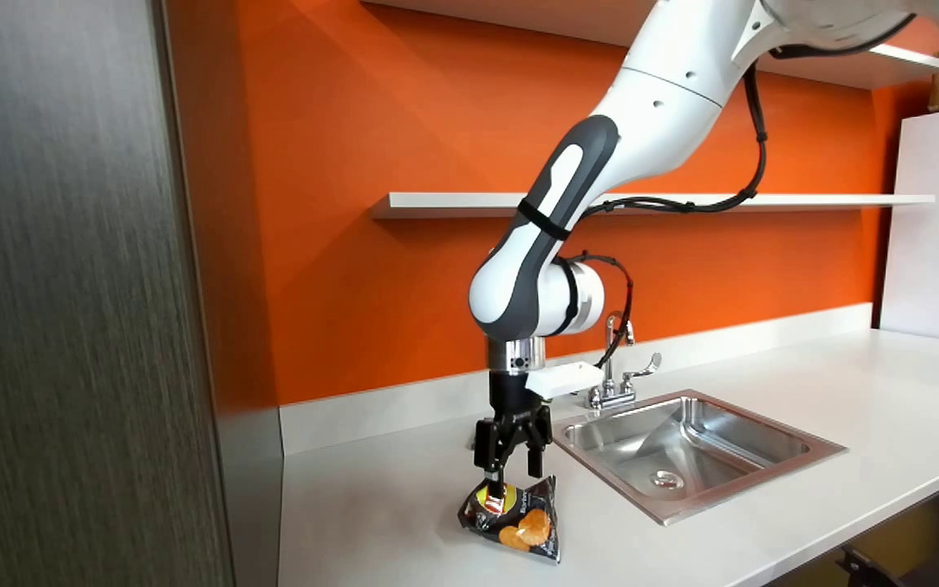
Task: Pick the lays up and place them on the left side of the bottom shelf
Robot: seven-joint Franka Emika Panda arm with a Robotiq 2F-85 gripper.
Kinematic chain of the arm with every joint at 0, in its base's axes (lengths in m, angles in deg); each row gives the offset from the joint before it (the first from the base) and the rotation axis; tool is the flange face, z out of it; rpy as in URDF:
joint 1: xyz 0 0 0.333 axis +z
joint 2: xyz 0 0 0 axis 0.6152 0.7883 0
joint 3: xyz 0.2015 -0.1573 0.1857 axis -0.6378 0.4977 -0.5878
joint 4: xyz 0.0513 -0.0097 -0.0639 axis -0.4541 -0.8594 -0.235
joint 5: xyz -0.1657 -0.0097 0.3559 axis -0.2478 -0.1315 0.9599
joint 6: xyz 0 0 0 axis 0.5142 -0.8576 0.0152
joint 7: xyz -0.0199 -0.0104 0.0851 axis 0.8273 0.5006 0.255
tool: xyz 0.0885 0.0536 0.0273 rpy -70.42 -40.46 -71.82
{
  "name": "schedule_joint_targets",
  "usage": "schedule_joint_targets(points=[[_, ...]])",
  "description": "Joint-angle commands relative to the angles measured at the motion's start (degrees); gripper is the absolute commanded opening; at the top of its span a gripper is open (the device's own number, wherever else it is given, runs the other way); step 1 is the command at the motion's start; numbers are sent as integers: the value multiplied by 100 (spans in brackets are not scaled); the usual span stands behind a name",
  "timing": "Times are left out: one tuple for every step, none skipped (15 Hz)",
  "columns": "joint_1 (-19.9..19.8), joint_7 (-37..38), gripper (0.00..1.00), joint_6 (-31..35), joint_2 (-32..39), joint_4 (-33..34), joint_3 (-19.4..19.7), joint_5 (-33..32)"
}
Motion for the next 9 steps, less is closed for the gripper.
schedule_joint_targets(points=[[-169,-200,100,123,123,73,-127,-86],[-175,-221,100,158,141,69,-127,-92],[-173,-228,100,190,159,68,-120,-113],[-171,-233,100,217,174,63,-116,-131],[-171,-237,100,247,189,58,-114,-145],[-171,-238,100,266,202,55,-114,-156],[-172,-237,100,284,218,52,-115,-166],[-171,-236,100,290,235,47,-117,-179],[-168,-227,100,298,253,40,-113,-196]])
